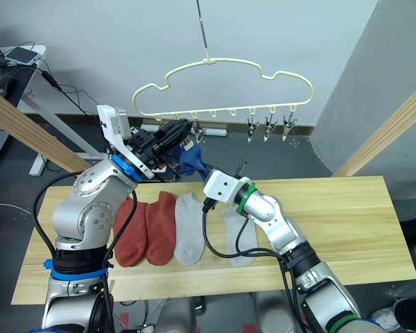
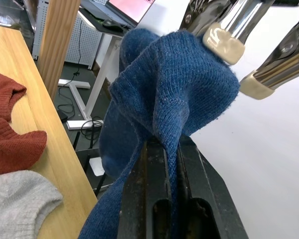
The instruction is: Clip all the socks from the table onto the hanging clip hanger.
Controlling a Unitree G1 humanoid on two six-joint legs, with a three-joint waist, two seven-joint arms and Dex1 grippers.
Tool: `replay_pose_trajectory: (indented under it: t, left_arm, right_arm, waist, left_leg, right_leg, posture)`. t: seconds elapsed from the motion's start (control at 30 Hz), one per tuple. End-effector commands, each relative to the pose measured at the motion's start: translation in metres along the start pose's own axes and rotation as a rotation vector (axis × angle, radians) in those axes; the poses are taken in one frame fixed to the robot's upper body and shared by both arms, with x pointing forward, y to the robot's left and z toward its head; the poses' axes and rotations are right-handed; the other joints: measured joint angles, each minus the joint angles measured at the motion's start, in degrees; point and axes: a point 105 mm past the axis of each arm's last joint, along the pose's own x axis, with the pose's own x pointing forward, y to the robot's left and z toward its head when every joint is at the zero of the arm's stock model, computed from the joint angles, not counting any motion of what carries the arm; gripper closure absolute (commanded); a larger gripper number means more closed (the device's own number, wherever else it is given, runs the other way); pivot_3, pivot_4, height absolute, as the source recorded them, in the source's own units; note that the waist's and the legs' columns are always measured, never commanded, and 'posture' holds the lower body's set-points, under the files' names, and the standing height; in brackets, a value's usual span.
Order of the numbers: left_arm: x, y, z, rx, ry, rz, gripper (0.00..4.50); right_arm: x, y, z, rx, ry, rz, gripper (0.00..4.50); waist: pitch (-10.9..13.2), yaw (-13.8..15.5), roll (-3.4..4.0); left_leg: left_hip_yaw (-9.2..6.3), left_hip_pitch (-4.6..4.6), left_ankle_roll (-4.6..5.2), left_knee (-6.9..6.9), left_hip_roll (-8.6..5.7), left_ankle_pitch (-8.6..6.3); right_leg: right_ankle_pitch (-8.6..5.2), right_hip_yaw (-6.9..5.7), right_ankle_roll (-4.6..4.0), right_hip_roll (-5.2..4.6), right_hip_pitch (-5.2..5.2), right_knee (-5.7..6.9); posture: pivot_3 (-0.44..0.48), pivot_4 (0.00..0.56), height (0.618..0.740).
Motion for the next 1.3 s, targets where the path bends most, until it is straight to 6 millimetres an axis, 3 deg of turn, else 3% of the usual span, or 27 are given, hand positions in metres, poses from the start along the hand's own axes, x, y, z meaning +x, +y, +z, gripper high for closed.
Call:
replay_pose_trajectory:
  t: [0.03, 0.2, 0.53, 0.87, 1.03, 1.07, 1.23, 1.3]
  left_arm:
    - [0.000, -0.010, 0.027, 0.059, -0.085, -0.037, 4.30]
    - [-0.001, -0.011, 0.029, 0.021, -0.099, -0.064, 4.30]
    - [-0.009, 0.000, 0.021, 0.081, -0.024, -0.026, 1.21]
    - [-0.041, 0.007, 0.013, 0.147, 0.067, -0.037, 1.21]
    - [-0.045, 0.009, 0.010, 0.149, 0.082, -0.031, 1.21]
    - [-0.045, 0.009, 0.009, 0.148, 0.082, -0.030, 1.17]
    - [-0.047, 0.006, 0.007, 0.155, 0.083, -0.036, 1.17]
    - [-0.047, 0.005, 0.006, 0.157, 0.084, -0.036, 1.17]
  right_arm:
    - [0.005, -0.007, 0.014, -0.024, -0.060, -0.023, 4.50]
    - [0.008, -0.009, 0.015, -0.026, -0.067, -0.026, 4.50]
    - [0.018, -0.012, 0.027, -0.013, -0.110, -0.035, 4.50]
    - [0.019, -0.009, 0.025, 0.013, -0.096, -0.008, 4.50]
    - [0.018, -0.004, 0.021, 0.061, -0.074, 0.020, 4.50]
    - [0.018, -0.003, 0.020, 0.064, -0.065, 0.028, 3.95]
    - [0.009, 0.003, 0.011, 0.057, 0.011, 0.085, 2.28]
    - [0.001, 0.005, 0.009, 0.065, 0.030, 0.115, 2.28]
  waist:
    - [0.00, 0.00, 0.00]
    - [0.00, 0.03, 0.00]
    - [-0.01, -0.02, 0.00]
    - [-0.01, -0.05, 0.00]
    - [-0.02, 0.20, -0.02]
    - [-0.02, 0.22, -0.02]
    - [-0.02, 0.19, -0.02]
    - [-0.02, 0.19, -0.02]
  left_leg:
    - [0.00, 0.00, 0.00, 0.00, 0.00, 0.00]
    - [0.01, 0.00, 0.00, 0.00, 0.00, 0.00]
    - [-0.01, 0.01, 0.00, 0.00, 0.01, 0.00]
    - [-0.01, 0.02, -0.01, -0.01, 0.03, 0.00]
    - [-0.03, 0.02, 0.00, 0.00, 0.02, 0.00]
    - [-0.03, 0.02, 0.00, 0.00, 0.01, 0.00]
    - [-0.02, 0.02, 0.00, -0.01, 0.02, 0.00]
    - [-0.02, 0.02, 0.00, -0.03, 0.02, 0.00]
  right_leg:
    - [0.00, 0.00, 0.00, 0.00, 0.00, 0.01]
    - [0.00, 0.00, 0.00, 0.00, 0.00, 0.00]
    - [0.00, -0.01, 0.00, 0.00, 0.00, 0.03]
    - [0.00, 0.00, 0.00, 0.01, -0.03, 0.06]
    - [0.00, -0.02, 0.00, 0.00, -0.03, 0.08]
    - [0.00, -0.02, 0.00, 0.00, -0.03, 0.08]
    - [0.00, -0.01, 0.00, -0.01, -0.03, 0.06]
    - [0.00, -0.01, 0.00, -0.01, -0.03, 0.05]
  posture:
    - [-0.264, 0.336, 0.732]
    - [-0.264, 0.336, 0.732]
    - [-0.252, 0.333, 0.732]
    - [-0.238, 0.331, 0.732]
    - [-0.229, 0.330, 0.732]
    - [-0.230, 0.330, 0.732]
    - [-0.232, 0.332, 0.732]
    - [-0.233, 0.333, 0.732]
